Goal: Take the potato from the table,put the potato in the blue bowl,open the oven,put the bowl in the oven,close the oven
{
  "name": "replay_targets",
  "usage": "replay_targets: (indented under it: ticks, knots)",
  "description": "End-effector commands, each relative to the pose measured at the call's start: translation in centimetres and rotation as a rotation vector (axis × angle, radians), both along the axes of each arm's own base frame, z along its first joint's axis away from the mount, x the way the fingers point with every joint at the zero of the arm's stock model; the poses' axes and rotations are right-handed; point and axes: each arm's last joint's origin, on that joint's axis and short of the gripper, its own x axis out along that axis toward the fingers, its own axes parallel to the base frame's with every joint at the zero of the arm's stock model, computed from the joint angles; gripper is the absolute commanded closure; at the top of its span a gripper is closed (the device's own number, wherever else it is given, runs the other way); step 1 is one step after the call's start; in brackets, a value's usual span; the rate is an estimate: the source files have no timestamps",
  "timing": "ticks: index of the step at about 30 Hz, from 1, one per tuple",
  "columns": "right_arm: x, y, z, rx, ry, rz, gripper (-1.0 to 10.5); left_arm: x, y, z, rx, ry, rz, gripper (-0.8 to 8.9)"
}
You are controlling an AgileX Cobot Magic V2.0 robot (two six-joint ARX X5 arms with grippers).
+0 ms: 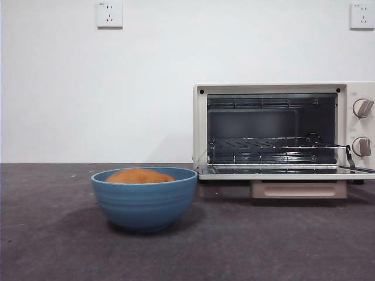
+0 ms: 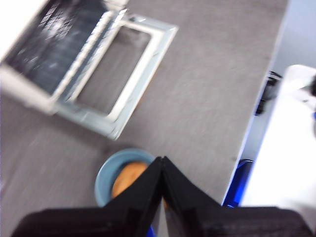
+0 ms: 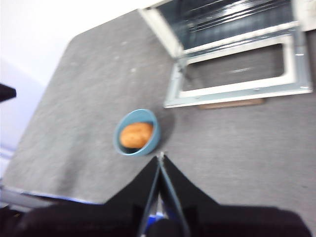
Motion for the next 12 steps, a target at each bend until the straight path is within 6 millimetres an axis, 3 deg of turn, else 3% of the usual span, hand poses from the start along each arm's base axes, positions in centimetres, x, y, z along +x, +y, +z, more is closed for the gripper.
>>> replay_targets:
  ticks: [1, 12]
  knots:
    - [1.7, 0.4, 0.1, 0.016, 0.033, 0.046, 9.5, -1.5, 2.8, -1.5, -0.011, 0.003, 0.122, 8.19]
    - [9.5, 2.4, -0.2, 0.042, 0.196, 0.154, 9.4, -6.7, 11.7, -6.0, -0.083, -0.03, 0.328, 8.19]
